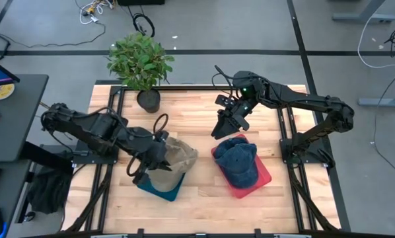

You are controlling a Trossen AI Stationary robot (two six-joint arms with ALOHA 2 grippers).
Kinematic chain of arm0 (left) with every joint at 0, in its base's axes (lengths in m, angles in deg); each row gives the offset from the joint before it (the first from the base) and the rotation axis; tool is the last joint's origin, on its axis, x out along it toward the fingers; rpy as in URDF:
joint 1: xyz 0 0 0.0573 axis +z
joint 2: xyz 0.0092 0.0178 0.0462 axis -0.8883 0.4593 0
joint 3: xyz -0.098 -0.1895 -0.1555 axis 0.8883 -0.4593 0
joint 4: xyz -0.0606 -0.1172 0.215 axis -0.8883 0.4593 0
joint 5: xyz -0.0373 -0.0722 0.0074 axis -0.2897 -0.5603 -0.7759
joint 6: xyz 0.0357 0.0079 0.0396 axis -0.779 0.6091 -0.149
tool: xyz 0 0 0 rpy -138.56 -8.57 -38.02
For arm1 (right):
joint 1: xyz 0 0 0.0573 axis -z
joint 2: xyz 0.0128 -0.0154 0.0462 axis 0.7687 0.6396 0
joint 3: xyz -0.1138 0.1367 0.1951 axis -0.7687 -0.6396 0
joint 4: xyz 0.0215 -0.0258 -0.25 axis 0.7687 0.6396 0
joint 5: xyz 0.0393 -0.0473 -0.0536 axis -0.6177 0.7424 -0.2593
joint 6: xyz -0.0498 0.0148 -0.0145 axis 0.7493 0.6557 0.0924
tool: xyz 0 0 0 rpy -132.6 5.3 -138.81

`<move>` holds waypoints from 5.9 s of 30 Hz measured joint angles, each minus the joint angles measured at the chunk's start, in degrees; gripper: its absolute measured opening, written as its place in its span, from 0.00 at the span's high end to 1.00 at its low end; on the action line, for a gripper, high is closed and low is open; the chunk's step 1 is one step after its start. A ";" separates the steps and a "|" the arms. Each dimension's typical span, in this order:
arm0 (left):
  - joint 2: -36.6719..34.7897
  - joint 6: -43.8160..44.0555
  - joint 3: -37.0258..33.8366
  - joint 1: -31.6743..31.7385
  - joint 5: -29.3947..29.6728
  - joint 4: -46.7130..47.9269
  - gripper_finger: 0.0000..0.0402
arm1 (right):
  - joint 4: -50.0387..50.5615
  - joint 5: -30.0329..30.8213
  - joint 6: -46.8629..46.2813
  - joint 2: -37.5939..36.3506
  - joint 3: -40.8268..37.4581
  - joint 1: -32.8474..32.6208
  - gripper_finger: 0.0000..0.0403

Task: Pick & Place hat
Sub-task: Put the brown cap into the blue bin, then return to Home Position

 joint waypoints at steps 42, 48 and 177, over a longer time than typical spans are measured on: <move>-38.89 14.62 -50.20 -0.81 4.48 -32.25 1.00 | 0.39 6.15 -3.43 0.02 -0.02 -0.02 0.47; -36.33 15.43 -50.22 -0.81 2.89 -33.28 1.00 | 0.35 6.70 -3.41 0.02 -0.02 -0.02 0.47; -40.29 7.79 -81.75 -2.04 30.53 -96.60 0.99 | 31.62 13.65 9.94 -13.20 -18.56 2.51 0.99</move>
